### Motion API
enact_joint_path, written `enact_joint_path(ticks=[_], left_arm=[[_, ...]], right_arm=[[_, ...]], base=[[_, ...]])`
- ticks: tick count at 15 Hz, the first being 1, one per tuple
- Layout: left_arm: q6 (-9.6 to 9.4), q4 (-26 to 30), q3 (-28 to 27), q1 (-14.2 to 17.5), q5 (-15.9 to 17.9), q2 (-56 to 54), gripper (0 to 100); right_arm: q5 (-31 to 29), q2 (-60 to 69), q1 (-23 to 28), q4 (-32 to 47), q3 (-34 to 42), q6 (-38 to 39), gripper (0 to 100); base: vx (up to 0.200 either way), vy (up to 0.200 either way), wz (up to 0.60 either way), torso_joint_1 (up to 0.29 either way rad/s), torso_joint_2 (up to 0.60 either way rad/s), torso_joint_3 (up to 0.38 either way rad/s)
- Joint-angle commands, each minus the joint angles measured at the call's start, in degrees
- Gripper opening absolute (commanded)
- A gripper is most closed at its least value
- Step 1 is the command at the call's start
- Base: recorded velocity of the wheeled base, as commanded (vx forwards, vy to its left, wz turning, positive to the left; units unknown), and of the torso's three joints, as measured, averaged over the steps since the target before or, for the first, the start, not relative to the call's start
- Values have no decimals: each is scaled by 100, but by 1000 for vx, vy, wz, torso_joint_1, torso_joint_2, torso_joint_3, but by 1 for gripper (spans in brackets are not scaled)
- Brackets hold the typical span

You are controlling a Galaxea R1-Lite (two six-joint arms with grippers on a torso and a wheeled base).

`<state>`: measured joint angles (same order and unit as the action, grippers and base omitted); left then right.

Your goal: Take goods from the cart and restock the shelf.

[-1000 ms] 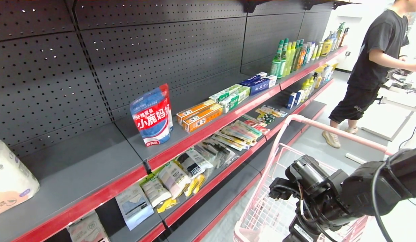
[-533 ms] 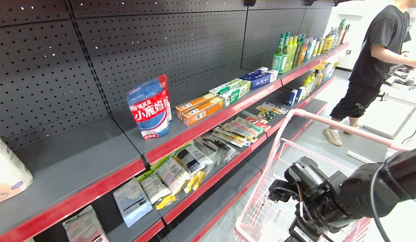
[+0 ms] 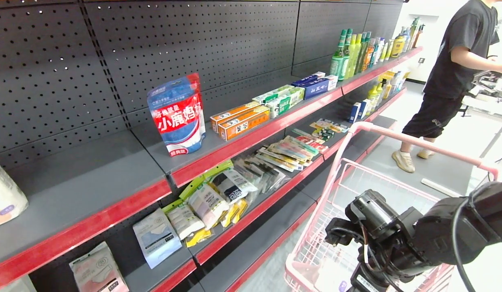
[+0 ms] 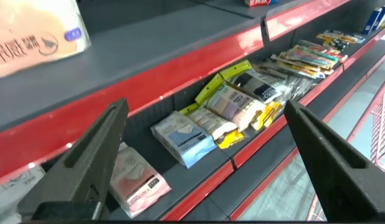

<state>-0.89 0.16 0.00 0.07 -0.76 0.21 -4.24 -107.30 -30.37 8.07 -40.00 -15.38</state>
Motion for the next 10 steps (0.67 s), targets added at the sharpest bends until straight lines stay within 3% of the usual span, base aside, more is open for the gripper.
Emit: enact_joint_path(ticks=[1, 5, 10], left_arm=[[1, 2, 0, 1, -4, -3, 100], [1, 2, 0, 1, -4, 6, 100], [1, 2, 0, 1, -4, 6, 100]], right_arm=[[2, 25, -4, 2, 1, 0, 100], [380, 104, -4, 2, 1, 18, 100], [424, -318, 4, -16, -70, 44, 100]], base=[[0, 0, 0, -168, 388, 212], [0, 0, 0, -139, 326, 179], [0, 0, 0, -8, 17, 12]])
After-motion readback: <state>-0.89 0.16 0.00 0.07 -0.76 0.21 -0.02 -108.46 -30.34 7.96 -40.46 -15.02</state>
